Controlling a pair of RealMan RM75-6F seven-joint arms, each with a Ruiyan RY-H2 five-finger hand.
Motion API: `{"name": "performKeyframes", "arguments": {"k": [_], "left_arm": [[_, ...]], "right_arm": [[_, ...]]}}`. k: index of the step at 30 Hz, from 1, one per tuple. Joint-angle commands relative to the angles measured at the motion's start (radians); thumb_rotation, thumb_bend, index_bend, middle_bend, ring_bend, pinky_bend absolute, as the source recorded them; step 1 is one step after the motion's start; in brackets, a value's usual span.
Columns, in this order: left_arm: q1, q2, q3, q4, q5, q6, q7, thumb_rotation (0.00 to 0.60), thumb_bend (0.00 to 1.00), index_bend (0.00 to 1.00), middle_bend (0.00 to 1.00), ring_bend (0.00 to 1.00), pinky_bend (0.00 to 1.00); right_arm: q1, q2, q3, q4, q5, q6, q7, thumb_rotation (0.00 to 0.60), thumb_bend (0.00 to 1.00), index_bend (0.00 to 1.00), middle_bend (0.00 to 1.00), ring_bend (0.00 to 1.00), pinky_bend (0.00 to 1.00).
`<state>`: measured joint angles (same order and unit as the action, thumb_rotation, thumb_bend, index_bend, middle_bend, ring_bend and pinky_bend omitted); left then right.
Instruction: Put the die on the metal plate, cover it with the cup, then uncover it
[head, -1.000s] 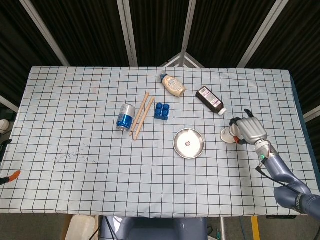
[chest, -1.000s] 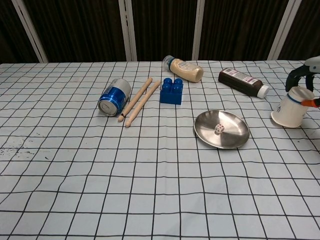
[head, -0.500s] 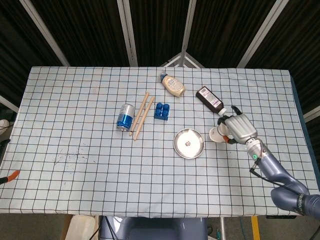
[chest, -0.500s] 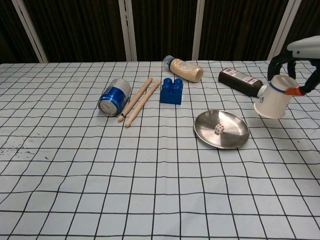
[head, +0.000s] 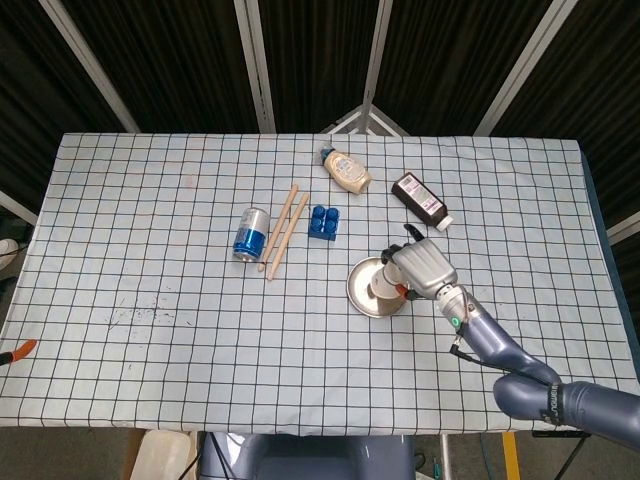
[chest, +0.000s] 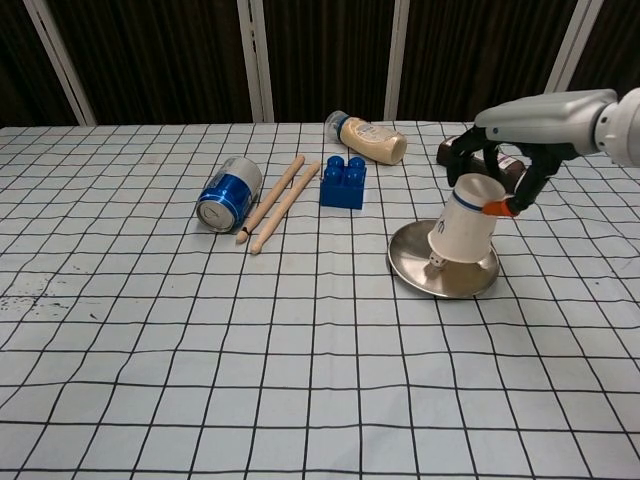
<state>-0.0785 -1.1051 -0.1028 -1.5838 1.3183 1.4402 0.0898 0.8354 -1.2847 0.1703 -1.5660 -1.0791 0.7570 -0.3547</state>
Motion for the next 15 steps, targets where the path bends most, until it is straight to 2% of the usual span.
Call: {"name": "performKeyframes", "arguments": {"k": [1,15], "left_arm": [[-0.003,0.0,-0.001,0.002,-0.001,-0.005,-0.002,0.6,0.13,0.16,0.0,0.0,0.06],[-0.004,0.0,0.002,0.003,0.002,-0.005,-0.001,0.6,0.13,0.16,0.0,0.0,0.06]], "right_arm": [[0.017,-0.026,0.002,0.004,0.021,0.008,-0.021,0.6,0.49,0.47,0.42,0.44,0.06],[0.038,-0.083,-0.019,0.051,0.048,0.019,-0.034,0.6,0.49,0.47,0.42,0.44,0.06]]}}
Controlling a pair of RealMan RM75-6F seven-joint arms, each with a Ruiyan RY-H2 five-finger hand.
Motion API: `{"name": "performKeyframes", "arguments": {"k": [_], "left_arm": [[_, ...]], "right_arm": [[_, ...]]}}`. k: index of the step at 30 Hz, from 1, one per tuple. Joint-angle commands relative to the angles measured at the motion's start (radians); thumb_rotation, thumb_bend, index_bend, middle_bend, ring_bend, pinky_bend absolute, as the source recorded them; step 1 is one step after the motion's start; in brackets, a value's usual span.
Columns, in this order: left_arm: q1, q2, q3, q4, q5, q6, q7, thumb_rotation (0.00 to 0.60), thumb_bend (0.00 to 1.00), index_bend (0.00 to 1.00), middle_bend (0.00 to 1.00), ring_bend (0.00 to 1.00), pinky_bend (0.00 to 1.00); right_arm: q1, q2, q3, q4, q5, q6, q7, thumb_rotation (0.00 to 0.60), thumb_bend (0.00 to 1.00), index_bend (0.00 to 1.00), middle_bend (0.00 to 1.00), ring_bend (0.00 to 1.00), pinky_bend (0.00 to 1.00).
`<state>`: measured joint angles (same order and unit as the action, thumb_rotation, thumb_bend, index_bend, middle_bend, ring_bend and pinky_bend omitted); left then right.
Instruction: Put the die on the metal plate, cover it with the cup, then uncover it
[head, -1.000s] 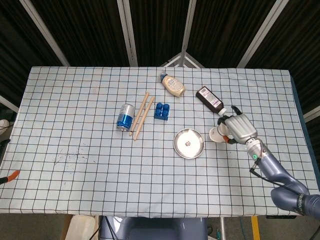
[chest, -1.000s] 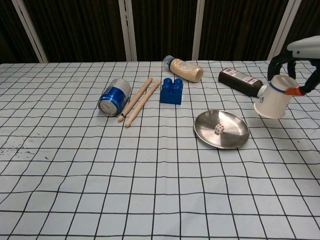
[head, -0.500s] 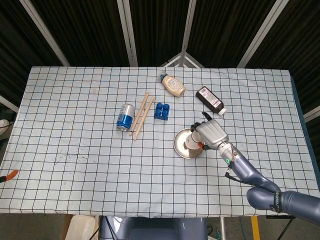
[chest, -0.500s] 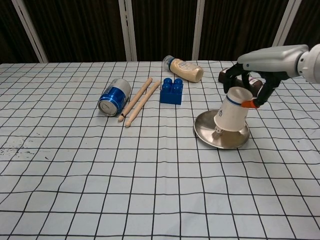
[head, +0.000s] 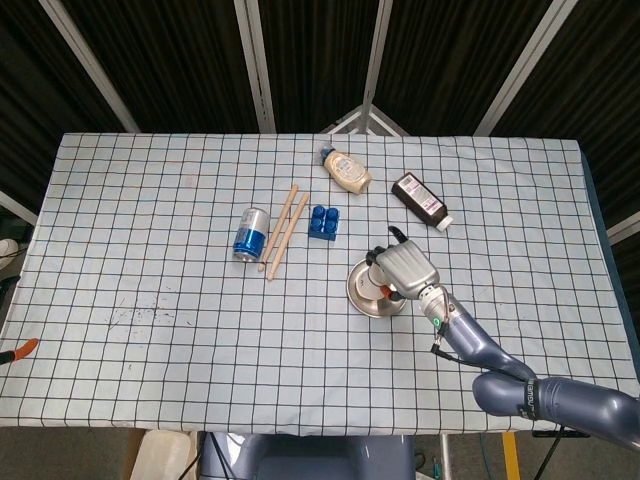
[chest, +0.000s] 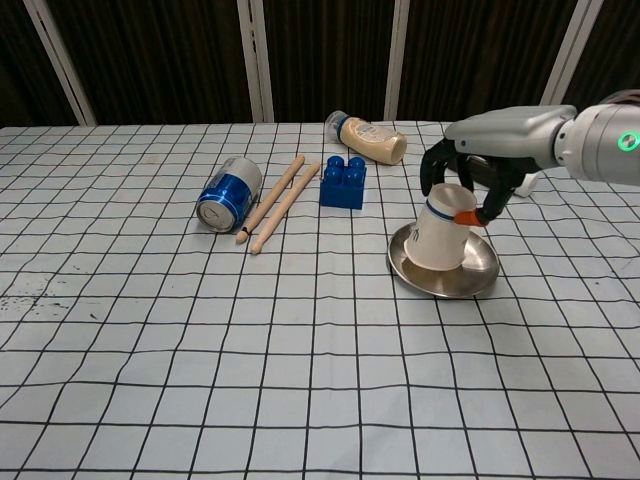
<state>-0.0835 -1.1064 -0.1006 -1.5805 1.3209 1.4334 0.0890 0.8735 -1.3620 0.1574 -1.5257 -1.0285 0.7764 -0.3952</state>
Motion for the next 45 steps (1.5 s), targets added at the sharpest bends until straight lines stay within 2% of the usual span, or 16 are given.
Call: {"name": "performKeyframes", "arguments": {"k": [1,14,20,26,35,45], "left_arm": [[0.002,0.001,0.0,0.0,-0.002,0.003,0.0,0.6,0.13,0.16,0.0,0.0,0.06],[-0.001,-0.002,0.0,0.001,-0.007,-0.003,0.009,0.6,0.13,0.16,0.0,0.0,0.06],[-0.002,-0.003,0.001,-0.001,-0.006,-0.003,0.013,0.6,0.13,0.16,0.0,0.0,0.06],[0.001,-0.002,0.003,-0.002,-0.005,0.0,0.016,0.6,0.13,0.16,0.0,0.0,0.06],[-0.002,-0.003,0.003,-0.001,-0.004,-0.003,0.015,0.6,0.13,0.16,0.0,0.0,0.06],[-0.002,-0.003,0.0,0.003,-0.008,-0.003,0.01,0.6,0.13,0.16,0.0,0.0,0.06]], "right_arm": [[-0.001,-0.007,-0.008,0.014,-0.005,-0.001,0.008,0.6,0.49,0.47,0.42,0.44,0.06],[-0.021,0.007,-0.038,0.045,-0.037,-0.003,0.05,0.6,0.49,0.47,0.42,0.44,0.06],[-0.04,0.059,-0.055,-0.013,-0.061,0.006,0.06,0.6,0.49,0.48,0.42,0.44,0.06],[-0.048,0.069,-0.064,-0.047,-0.083,0.017,0.064,0.6,0.5,0.48,0.42,0.44,0.06],[-0.034,0.02,-0.06,-0.037,-0.099,0.01,0.067,0.6,0.5,0.48,0.42,0.44,0.06],[0.01,-0.057,-0.031,0.049,-0.084,-0.021,0.072,0.6,0.5,0.48,0.42,0.44,0.06]]}}
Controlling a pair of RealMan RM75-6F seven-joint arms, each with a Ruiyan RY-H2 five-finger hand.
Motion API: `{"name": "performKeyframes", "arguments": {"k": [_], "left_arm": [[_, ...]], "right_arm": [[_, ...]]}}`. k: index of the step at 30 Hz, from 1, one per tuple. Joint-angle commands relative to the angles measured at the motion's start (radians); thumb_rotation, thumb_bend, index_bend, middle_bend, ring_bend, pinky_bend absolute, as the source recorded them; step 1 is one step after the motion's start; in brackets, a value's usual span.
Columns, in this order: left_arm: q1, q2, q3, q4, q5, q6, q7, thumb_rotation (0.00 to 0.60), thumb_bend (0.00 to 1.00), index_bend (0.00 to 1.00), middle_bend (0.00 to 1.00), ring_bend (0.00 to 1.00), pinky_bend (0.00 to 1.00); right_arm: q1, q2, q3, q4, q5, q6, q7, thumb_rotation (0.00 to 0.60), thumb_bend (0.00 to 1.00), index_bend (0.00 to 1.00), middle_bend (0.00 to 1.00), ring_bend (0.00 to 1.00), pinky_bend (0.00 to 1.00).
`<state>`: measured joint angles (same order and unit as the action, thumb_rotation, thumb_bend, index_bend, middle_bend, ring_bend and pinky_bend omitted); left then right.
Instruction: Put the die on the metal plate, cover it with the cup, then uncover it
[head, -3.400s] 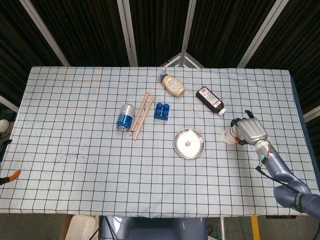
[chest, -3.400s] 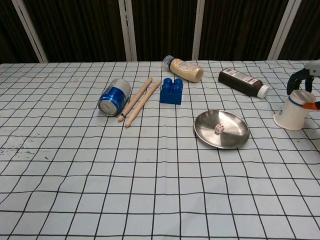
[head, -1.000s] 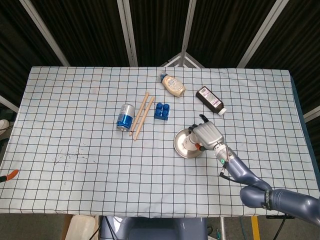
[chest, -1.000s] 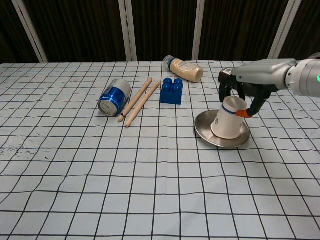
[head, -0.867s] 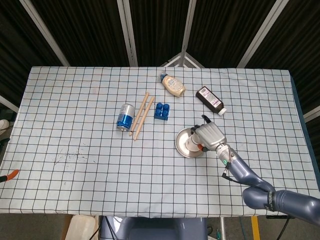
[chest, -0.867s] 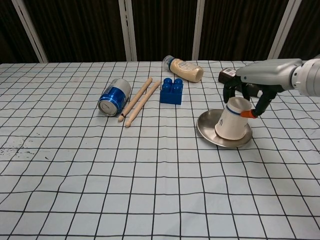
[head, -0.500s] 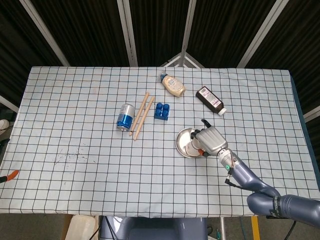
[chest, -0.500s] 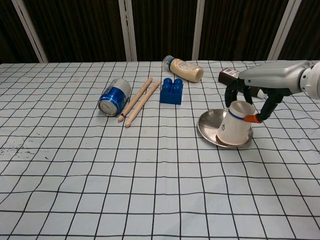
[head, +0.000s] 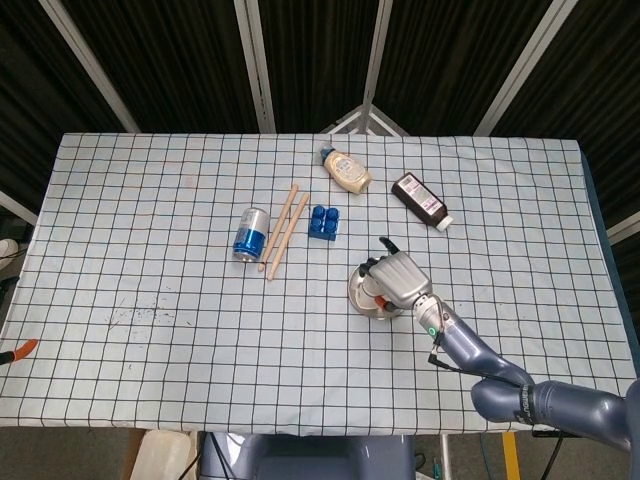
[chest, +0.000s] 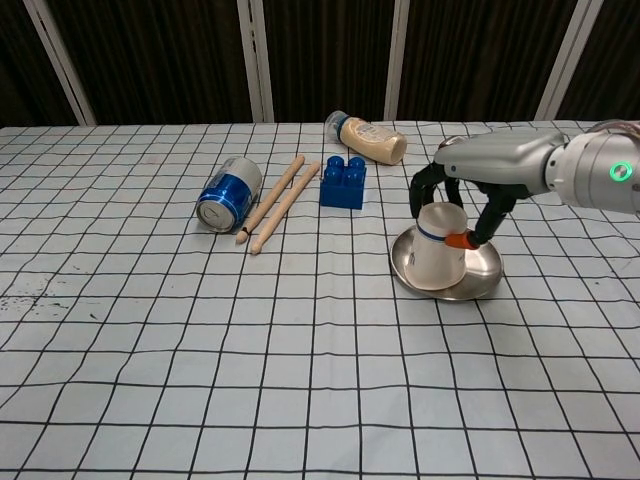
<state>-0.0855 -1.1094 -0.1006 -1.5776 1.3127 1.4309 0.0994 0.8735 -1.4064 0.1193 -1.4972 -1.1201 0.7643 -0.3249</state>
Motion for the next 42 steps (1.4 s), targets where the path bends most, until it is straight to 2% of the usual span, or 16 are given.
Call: {"name": "performKeyframes", "arguments": {"k": [1,11,18,26,33,42], "left_arm": [[0.0,0.0,0.0,0.001,0.0,-0.001,0.0,0.6,0.13,0.16,0.0,0.0,0.06],[-0.001,-0.002,-0.001,0.003,-0.006,-0.004,0.007,0.6,0.13,0.16,0.0,0.0,0.06],[-0.003,-0.007,0.003,0.0,-0.003,-0.005,0.019,0.6,0.13,0.16,0.0,0.0,0.06],[-0.003,-0.008,0.002,-0.001,-0.007,-0.004,0.028,0.6,0.13,0.16,0.0,0.0,0.06],[-0.007,-0.013,0.005,-0.005,-0.001,-0.006,0.037,0.6,0.13,0.16,0.0,0.0,0.06],[-0.006,-0.014,0.006,-0.007,-0.001,-0.004,0.042,0.6,0.13,0.16,0.0,0.0,0.06]], "right_arm": [[0.013,-0.016,0.009,0.029,0.01,-0.011,0.001,0.6,0.5,0.48,0.42,0.44,0.06],[0.009,-0.021,0.009,0.102,0.032,-0.029,0.032,0.6,0.5,0.48,0.42,0.44,0.06],[-0.013,0.002,0.008,0.116,0.021,-0.007,0.062,0.6,0.5,0.48,0.42,0.44,0.06],[-0.049,0.046,-0.017,0.105,-0.011,0.003,0.099,0.6,0.5,0.48,0.42,0.44,0.06],[-0.079,0.091,-0.045,0.039,-0.068,0.023,0.12,0.6,0.5,0.48,0.42,0.44,0.06],[-0.055,0.041,-0.028,0.035,-0.086,0.015,0.106,0.6,0.5,0.48,0.42,0.44,0.06]]}}
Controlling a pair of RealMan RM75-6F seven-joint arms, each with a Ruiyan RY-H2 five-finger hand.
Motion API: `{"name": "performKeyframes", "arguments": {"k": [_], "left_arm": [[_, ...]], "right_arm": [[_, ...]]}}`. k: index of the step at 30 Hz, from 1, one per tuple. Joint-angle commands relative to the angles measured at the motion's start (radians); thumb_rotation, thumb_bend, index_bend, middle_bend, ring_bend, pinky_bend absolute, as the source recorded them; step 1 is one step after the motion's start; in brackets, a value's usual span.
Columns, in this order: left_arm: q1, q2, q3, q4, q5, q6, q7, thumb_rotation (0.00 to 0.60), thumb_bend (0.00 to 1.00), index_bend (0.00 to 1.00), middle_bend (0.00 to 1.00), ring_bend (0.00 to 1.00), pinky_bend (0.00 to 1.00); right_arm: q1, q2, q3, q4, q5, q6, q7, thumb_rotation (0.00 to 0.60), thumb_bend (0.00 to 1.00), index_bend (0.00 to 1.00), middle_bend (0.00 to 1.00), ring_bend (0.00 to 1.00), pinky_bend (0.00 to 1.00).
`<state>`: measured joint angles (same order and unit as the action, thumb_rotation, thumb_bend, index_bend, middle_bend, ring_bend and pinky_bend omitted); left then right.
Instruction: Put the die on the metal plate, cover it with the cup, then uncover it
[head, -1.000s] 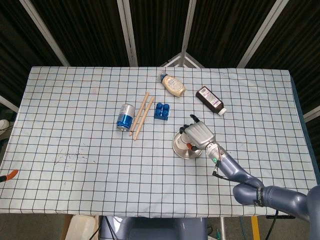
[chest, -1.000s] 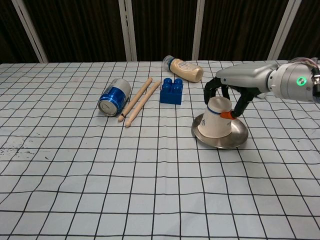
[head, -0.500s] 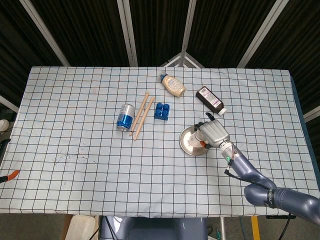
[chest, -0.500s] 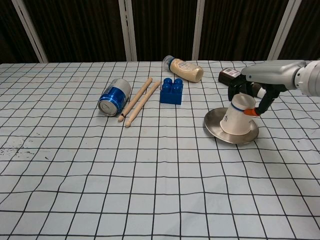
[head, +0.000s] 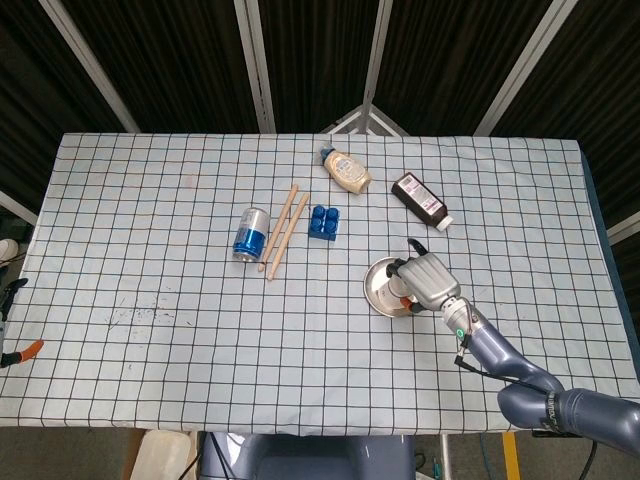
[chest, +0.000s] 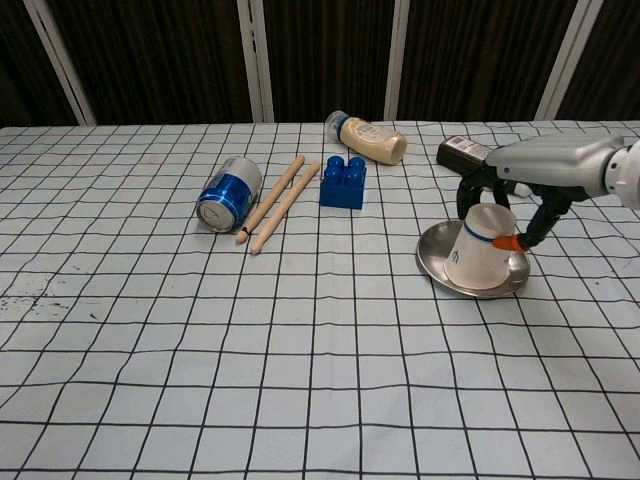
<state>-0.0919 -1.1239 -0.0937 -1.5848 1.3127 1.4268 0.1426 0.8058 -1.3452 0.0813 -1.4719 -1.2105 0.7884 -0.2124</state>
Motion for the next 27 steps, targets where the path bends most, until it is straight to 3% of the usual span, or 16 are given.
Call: {"name": "performKeyframes", "arguments": {"k": [1,13,20,27], "left_arm": [[0.0,0.001,-0.001,0.001,-0.001,0.001,-0.002,0.6,0.13,0.16,0.0,0.0,0.06],[-0.003,0.003,-0.006,0.013,-0.012,-0.01,-0.016,0.6,0.13,0.16,0.0,0.0,0.06],[-0.008,-0.001,-0.005,0.014,-0.013,-0.019,-0.01,0.6,0.13,0.16,0.0,0.0,0.06],[-0.008,-0.005,-0.002,0.009,-0.012,-0.016,0.002,0.6,0.13,0.16,0.0,0.0,0.06]], "right_arm": [[0.02,-0.032,0.016,0.016,0.008,-0.014,-0.009,0.6,0.5,0.48,0.42,0.44,0.06],[0.064,-0.109,0.058,0.124,0.054,-0.055,0.002,0.6,0.5,0.48,0.42,0.44,0.06],[0.045,-0.072,0.05,0.124,0.058,-0.044,0.005,0.6,0.5,0.48,0.42,0.44,0.06],[0.0,0.008,0.016,0.039,0.027,-0.005,-0.002,0.6,0.5,0.49,0.42,0.44,0.06]]}}
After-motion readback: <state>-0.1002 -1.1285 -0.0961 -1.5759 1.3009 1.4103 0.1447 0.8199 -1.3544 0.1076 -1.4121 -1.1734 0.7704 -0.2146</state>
